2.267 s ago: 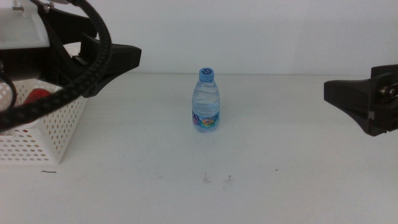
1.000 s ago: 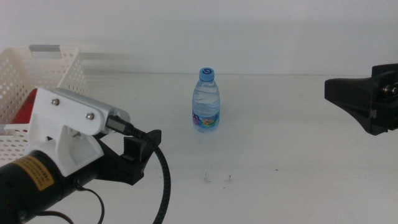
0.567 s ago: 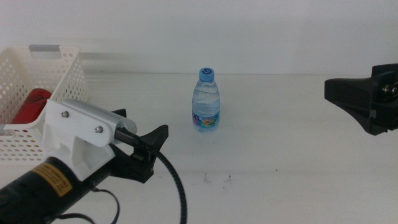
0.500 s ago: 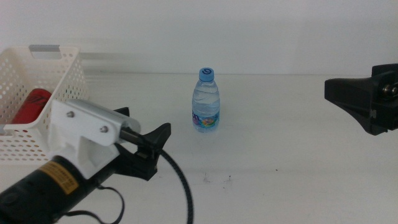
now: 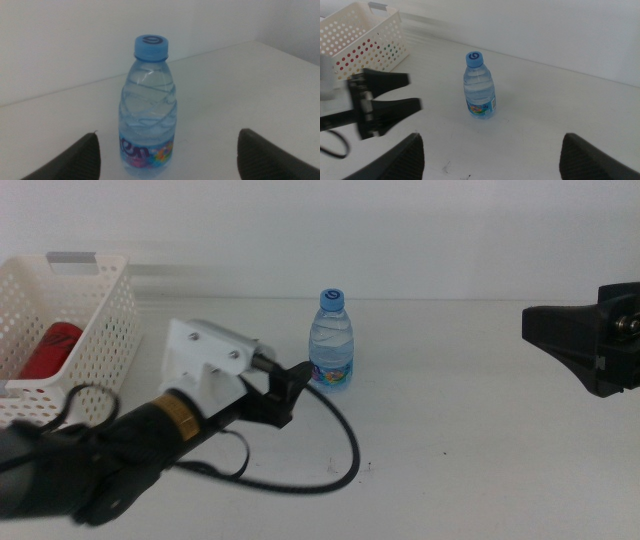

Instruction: Use arms to grab the bottles and put them into the dustbin to the left of the table.

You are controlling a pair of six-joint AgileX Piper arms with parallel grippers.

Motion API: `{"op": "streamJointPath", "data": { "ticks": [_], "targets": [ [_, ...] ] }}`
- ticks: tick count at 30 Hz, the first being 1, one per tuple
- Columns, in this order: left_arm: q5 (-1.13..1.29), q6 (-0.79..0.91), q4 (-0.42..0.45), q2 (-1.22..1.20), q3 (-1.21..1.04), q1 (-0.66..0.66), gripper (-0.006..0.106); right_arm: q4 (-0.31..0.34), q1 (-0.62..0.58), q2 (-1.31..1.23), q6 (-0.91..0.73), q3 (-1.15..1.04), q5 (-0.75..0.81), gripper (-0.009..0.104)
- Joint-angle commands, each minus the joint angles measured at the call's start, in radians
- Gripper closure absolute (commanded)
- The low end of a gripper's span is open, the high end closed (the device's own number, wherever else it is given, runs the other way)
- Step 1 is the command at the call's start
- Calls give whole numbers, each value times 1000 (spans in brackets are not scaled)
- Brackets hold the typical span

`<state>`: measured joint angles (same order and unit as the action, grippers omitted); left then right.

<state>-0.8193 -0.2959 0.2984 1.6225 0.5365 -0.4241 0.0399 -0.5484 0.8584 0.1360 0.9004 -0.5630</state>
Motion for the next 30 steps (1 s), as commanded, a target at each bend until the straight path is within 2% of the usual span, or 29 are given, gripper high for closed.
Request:
{"op": "streamJointPath", "data": {
  "ticks": [1,16,30],
  "targets": [
    [-28,-26,34,67,64,7,7,6,-3,-5,-3,11,8,4],
    [-64,-79,33,389,327,7,7,6,-3,-5,-3,11,8,4],
    [-91,-79,56,553,516,7,7,6,-3,-5,-3,11,8,4]
  ]
}}
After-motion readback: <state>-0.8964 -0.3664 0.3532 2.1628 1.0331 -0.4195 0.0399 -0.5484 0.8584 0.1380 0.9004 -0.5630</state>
